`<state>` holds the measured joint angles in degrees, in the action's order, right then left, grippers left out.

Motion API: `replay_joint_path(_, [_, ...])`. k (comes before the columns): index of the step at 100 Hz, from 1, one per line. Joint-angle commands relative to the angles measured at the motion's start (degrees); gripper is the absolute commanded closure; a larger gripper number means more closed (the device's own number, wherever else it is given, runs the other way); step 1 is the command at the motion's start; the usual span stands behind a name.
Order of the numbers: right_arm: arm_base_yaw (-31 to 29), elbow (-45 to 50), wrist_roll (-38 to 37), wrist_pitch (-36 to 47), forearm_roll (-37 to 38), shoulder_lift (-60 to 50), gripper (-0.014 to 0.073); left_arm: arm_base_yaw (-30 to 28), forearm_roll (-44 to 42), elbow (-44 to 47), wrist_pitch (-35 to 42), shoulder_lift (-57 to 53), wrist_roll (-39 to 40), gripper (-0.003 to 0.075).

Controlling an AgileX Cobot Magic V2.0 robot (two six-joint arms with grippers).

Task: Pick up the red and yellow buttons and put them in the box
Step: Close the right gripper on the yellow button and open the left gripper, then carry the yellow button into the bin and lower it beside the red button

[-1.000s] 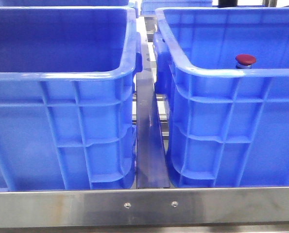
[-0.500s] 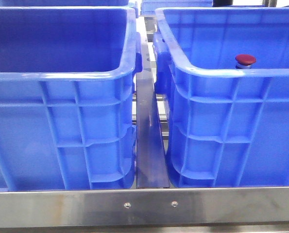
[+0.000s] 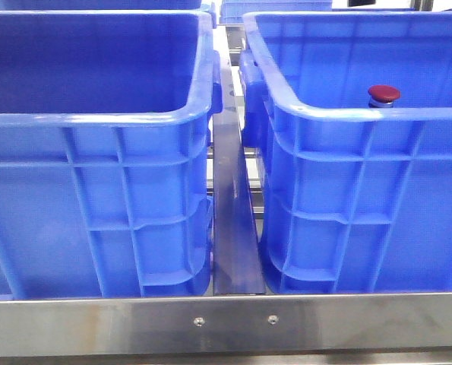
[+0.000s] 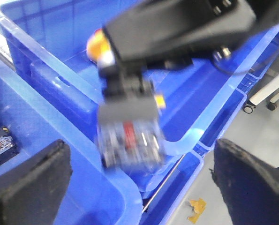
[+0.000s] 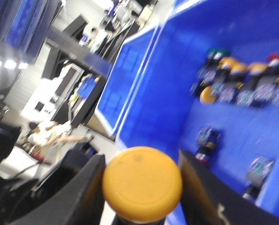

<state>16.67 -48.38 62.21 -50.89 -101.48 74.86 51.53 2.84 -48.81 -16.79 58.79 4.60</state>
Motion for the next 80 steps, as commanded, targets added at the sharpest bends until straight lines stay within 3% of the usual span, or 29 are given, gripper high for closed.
replay_joint_path(1, [-3.0,-2.6,1.7,-2.5,-8.4,-1.3,0.0384,-1.6,0.1,-1.6,3.4,-1.8,1.7,0.0135])
replay_joint_path(30, [-14.2,-2.8,1.8,-7.8,-7.9,-1.3,0.0384,-20.0,0.1,-1.1,-2.0,-6.0,3.7,0.0135])
replay_joint_path(53, [-22.8,-2.8,4.0,-10.8,-6.6,-1.3,0.0384,-34.6,0.1,4.8,-2.8,-14.8,3.7,0.0135])
replay_joint_path(70, [-28.2,-2.8,7.1,-10.7,-6.1,-1.3,0.0384,-38.2,0.0,10.8,-3.3,-23.0,3.7,0.0152])
replay_joint_path(80, [-31.0,-2.8,9.1,-9.9,-6.1,-1.3,0.0384,-38.2,-0.2,13.7,-4.7,-27.6,3.7,0.0225])
